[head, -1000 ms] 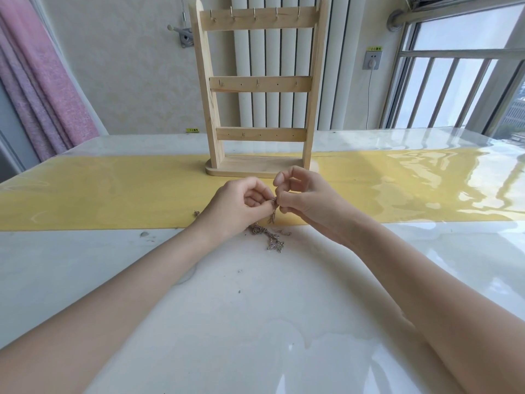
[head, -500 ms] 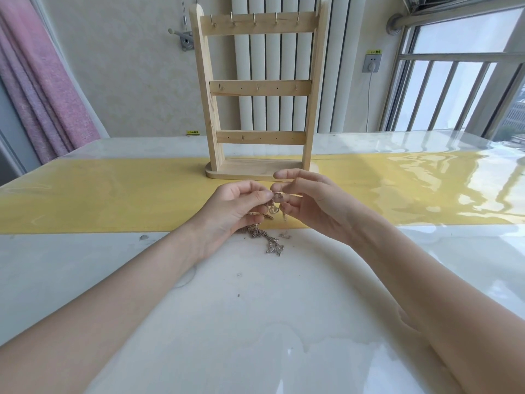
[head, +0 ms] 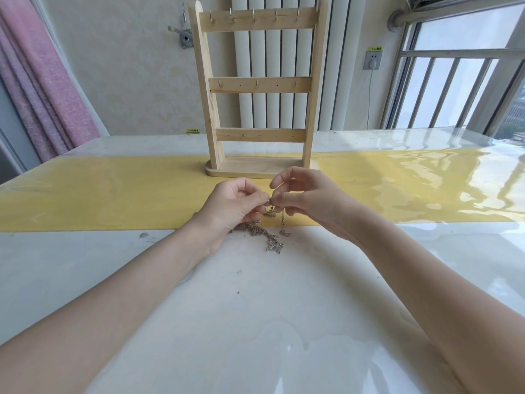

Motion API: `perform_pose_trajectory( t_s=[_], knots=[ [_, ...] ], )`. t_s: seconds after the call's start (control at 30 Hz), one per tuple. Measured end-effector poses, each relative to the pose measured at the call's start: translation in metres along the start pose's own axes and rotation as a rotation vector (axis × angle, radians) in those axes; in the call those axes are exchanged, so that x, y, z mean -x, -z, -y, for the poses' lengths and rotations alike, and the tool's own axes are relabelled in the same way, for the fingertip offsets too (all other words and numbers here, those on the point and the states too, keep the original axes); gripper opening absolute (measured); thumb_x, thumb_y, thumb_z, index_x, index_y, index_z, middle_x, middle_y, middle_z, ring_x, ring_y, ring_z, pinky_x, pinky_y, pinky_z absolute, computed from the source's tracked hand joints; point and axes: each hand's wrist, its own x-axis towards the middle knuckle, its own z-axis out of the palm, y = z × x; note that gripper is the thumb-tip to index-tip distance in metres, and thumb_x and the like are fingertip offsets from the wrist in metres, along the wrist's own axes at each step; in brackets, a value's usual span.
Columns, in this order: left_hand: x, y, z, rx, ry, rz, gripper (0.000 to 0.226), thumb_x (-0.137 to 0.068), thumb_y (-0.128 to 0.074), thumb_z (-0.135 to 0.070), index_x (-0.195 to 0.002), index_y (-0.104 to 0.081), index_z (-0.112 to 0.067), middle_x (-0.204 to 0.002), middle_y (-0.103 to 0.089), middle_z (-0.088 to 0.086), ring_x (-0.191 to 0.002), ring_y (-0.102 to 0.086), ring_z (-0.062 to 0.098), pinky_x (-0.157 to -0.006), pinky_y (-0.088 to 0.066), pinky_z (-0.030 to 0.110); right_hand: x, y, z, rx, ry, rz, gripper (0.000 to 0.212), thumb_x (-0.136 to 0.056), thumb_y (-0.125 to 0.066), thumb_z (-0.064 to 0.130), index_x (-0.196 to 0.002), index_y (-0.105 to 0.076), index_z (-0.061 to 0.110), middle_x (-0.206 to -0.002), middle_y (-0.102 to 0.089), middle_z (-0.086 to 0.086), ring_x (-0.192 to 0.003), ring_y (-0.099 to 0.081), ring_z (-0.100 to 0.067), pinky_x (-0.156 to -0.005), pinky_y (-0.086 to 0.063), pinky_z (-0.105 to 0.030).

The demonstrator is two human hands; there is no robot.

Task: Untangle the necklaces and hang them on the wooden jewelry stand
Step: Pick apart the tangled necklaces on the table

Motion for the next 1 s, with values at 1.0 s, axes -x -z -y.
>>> perform_pose_trajectory(
  t_s=[1.0],
  knots=[
    [0.001,0.008,-0.004,-0.219,0.015,0.013,0.012,-0.083,-0.067,-0.006,-0.075,-0.067,-0.015,-0.065,-0.063,-0.002,-0.059,-0.055,0.008,-0.062,-0.047,0.020,0.001,-0.011,-0.004,0.135,0.057,-0.121,0.026,-0.085,-0.060,-0.002,-0.092,-0.047,0.019,-0.071,-0.060,0.000,-0.067,-0.046,-0.017,-0.062,-0.036,-0.025]
  ],
)
